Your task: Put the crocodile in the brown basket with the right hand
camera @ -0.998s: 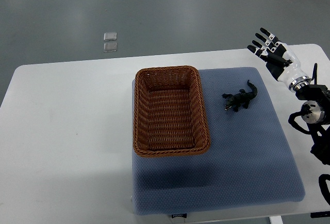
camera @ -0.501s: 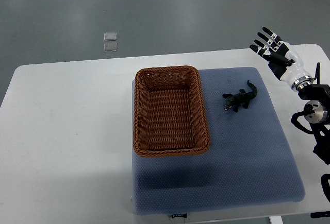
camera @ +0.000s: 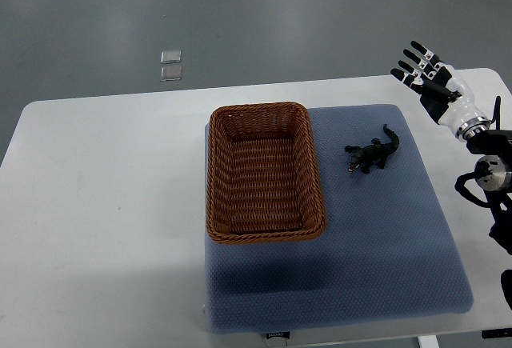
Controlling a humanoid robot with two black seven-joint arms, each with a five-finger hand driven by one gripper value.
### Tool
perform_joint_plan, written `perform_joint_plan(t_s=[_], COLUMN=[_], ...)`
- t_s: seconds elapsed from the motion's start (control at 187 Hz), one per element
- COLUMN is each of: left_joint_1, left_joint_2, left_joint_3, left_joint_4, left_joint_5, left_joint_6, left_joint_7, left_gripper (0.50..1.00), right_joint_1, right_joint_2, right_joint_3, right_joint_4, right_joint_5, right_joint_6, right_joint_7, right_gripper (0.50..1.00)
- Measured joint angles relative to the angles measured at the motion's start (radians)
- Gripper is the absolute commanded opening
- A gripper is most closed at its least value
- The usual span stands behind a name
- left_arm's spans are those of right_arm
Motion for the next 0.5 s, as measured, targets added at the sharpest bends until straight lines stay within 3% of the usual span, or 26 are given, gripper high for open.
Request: perform_joint_plan(t_s=[0.501], left_joint_1=[0.0], left_joint_2=[0.0], left_joint_3=[0.0], left_joint_4=[0.0], left_joint_5=[0.0], left_joint_6=[0.0], left_joint_7=[0.0], left_gripper=[1.0], right_joint_1=[0.002], right_joint_2=[-0.041], right_joint_3=[-0.07], right_joint_4=[0.044], right_joint_5=[-0.018], right_joint_6=[0.011], right_joint_7=[-0.002], right_gripper=[0.93])
